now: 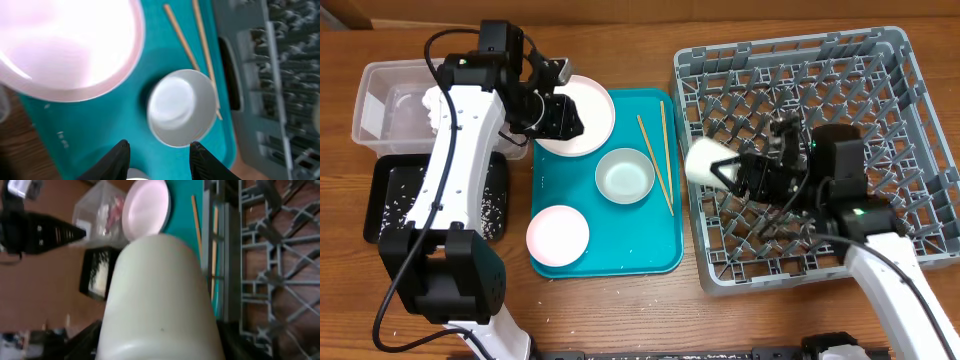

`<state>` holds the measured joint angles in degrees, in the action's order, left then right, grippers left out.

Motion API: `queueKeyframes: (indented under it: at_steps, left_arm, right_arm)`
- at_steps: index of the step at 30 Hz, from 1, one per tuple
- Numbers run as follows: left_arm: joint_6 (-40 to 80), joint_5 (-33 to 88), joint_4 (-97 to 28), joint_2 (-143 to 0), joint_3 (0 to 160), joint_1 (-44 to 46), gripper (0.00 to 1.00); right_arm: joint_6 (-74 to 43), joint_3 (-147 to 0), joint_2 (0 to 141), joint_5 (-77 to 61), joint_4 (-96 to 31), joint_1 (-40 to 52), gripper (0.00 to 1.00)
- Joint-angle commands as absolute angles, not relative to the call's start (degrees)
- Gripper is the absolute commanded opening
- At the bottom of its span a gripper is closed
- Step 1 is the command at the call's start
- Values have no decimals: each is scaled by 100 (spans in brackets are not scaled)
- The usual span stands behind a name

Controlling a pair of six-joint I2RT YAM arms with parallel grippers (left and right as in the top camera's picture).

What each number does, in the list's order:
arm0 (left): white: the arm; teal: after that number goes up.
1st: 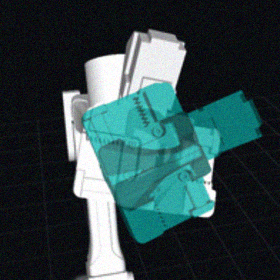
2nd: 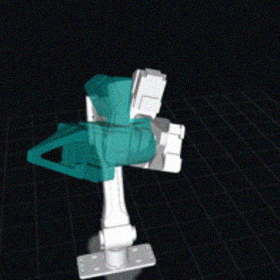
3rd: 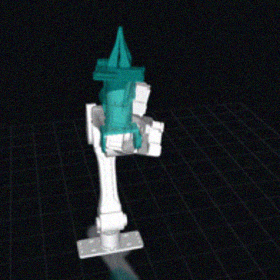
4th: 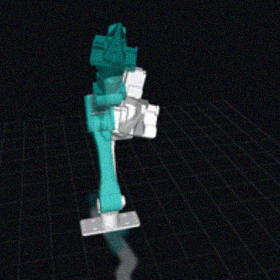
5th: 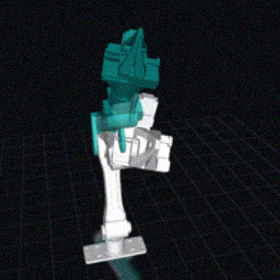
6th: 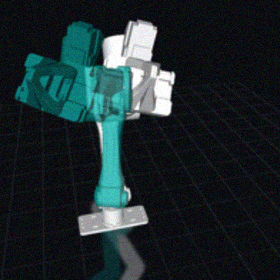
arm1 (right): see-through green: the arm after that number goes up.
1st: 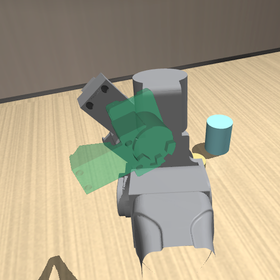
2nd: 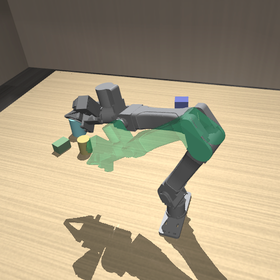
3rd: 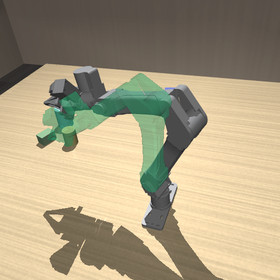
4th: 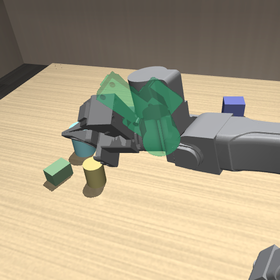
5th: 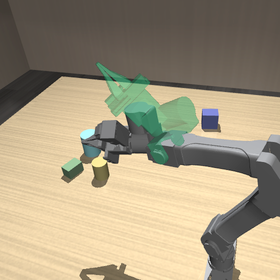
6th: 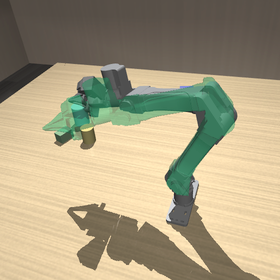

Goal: Sort waste into correct bins and load items into the dishwasher
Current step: 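Place the white cup upside down in the dish rack with right gripper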

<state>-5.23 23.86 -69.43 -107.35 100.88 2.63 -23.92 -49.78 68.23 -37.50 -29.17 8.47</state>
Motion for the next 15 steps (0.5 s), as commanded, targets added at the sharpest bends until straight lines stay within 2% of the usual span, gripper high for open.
queueKeyframes:
  at_steps: [1, 3, 5, 7, 15]
  left_arm:
    - [-252, 1885, -6847, -10639, 10173, 298, 41]
    - [-252, 1885, -6829, -10639, 10173, 303, 41]
    - [-252, 1885, -6836, -10639, 10173, 303, 41]
    - [-252, 1887, -6851, -10639, 10173, 303, 41]
    - [-252, 1887, -6860, -10639, 10171, 314, 40]
  right_arm:
    - [-1942, -6112, 6418, -1568, -4316, 1406, 63]
    - [-1979, -6571, 6453, -794, -5168, 1793, 64]
    - [-2130, -6770, 6506, -379, -5682, 2104, 70]
    - [-2263, -6785, 6595, -130, -6082, 2359, 70]
    - [-2602, -6785, 7334, 139, -7513, 2541, 64]
